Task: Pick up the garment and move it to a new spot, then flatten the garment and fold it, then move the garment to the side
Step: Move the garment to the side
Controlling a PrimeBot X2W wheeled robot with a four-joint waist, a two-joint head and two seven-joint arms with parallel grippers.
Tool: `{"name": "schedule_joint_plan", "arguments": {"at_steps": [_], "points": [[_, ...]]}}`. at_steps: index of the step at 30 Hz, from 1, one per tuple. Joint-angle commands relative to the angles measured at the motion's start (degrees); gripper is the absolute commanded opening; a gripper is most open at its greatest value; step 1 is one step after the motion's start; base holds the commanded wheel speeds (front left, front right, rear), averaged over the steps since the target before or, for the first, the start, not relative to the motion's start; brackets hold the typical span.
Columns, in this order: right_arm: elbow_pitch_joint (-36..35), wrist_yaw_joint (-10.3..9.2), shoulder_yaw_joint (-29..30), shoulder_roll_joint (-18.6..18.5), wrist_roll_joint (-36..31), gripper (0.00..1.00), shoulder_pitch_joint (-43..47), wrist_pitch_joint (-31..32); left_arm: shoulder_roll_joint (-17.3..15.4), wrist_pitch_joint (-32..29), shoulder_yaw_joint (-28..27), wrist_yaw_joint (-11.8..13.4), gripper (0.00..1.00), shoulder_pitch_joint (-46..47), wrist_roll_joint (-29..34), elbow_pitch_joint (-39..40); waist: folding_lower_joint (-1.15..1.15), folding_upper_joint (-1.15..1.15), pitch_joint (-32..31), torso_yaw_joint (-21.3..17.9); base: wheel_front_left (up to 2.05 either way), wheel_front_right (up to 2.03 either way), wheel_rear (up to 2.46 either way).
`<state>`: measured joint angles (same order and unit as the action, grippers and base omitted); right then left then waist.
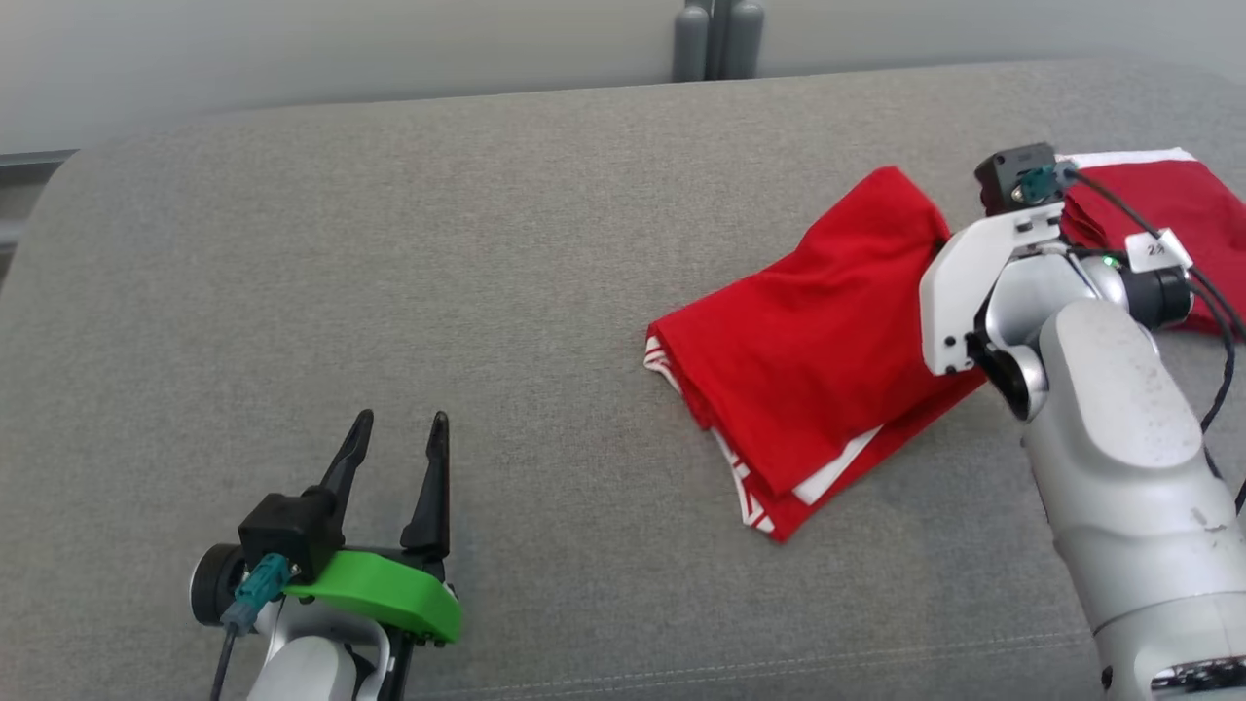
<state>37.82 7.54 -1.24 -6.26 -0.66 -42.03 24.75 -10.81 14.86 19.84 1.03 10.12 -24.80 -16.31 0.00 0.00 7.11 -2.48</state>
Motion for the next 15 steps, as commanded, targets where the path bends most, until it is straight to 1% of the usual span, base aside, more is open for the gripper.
{"name": "schedule_joint_plan", "arguments": {"at_steps": [1,8,15], "points": [[0.35,-0.11,-0.09,-0.31,-0.18,0.0,-1.21,-0.4,0.15,0.27,0.11,0.0,1.0,1.08,0.59,0.37,0.0,0.0,1.41,-2.04,0.0,0.0,0.0],[4.29,-0.11,-0.65,-3.17,-2.31,0.0,-9.46,-1.84,0.86,0.18,2.3,-0.79,1.0,3.34,2.16,2.23,0.0,0.0,4.9,-6.42,0.0,0.0,0.0],[7.13,-0.11,3.1,-5.44,-4.44,0.0,-16.5,-3.31,1.25,-0.49,4.44,-1.98,1.0,7.26,3.36,2.68,0.0,0.0,9.8,-8.95,0.0,0.0,0.0]]}}
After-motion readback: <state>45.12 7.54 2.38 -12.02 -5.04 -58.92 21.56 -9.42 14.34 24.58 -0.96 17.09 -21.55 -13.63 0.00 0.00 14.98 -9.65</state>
